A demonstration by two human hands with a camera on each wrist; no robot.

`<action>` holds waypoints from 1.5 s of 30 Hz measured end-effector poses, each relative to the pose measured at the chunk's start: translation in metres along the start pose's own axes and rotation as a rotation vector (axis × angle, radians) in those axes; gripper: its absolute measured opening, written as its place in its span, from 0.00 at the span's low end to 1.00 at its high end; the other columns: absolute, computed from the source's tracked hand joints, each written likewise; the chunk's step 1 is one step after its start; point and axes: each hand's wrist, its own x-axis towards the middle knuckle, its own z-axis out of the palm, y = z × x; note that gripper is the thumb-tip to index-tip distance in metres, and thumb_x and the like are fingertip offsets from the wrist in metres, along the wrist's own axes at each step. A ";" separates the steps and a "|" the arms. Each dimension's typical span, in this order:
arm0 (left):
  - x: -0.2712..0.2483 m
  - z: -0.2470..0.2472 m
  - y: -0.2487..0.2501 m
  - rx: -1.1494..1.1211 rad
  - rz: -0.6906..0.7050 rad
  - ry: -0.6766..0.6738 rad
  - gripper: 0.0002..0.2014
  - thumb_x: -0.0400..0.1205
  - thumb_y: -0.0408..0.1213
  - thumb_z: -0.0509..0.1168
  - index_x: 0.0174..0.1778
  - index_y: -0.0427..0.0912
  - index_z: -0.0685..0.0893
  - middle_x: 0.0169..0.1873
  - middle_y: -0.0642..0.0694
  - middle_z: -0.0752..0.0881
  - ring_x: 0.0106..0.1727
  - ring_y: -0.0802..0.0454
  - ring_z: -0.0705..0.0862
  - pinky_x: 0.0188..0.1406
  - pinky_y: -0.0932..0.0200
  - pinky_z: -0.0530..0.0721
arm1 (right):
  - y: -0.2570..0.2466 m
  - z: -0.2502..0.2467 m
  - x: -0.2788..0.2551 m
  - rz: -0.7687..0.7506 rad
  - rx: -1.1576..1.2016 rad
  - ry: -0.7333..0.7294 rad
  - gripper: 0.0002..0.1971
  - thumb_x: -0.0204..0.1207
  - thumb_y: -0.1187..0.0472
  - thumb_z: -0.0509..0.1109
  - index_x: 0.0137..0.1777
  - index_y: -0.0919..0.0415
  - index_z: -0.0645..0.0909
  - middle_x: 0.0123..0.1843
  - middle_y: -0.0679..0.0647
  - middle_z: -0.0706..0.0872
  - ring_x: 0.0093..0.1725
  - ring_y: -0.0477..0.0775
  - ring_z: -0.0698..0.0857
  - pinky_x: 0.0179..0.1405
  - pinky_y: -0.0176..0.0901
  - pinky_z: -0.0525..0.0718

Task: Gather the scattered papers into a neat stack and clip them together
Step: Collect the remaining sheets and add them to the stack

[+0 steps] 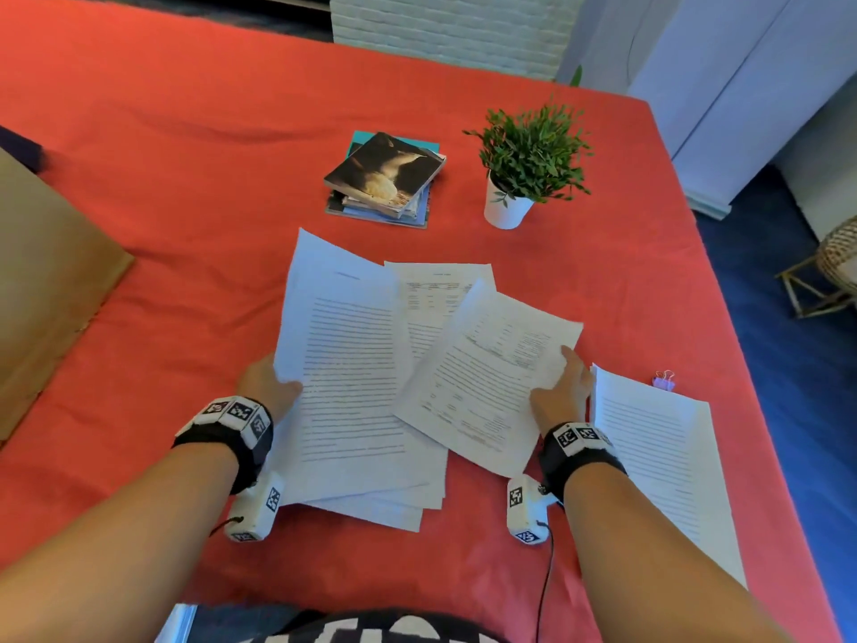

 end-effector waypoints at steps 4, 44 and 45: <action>0.005 -0.030 -0.007 -0.093 -0.023 0.124 0.20 0.77 0.22 0.65 0.66 0.27 0.79 0.63 0.28 0.83 0.63 0.33 0.82 0.55 0.56 0.73 | -0.005 0.001 -0.004 0.014 -0.016 -0.074 0.45 0.72 0.78 0.60 0.84 0.46 0.48 0.84 0.55 0.55 0.77 0.62 0.67 0.62 0.50 0.73; -0.002 0.079 0.044 -0.188 -0.029 -0.349 0.35 0.76 0.27 0.69 0.78 0.41 0.63 0.70 0.41 0.78 0.71 0.40 0.77 0.69 0.49 0.74 | -0.019 0.031 -0.003 0.142 0.136 -0.571 0.24 0.70 0.57 0.69 0.67 0.61 0.76 0.60 0.57 0.87 0.59 0.59 0.86 0.61 0.61 0.85; -0.004 0.075 0.043 -0.181 0.000 -0.329 0.33 0.77 0.26 0.68 0.77 0.41 0.66 0.69 0.41 0.79 0.70 0.40 0.77 0.68 0.50 0.74 | -0.020 0.030 -0.004 0.098 0.096 -0.546 0.21 0.67 0.66 0.65 0.62 0.61 0.79 0.56 0.60 0.89 0.57 0.61 0.87 0.62 0.63 0.84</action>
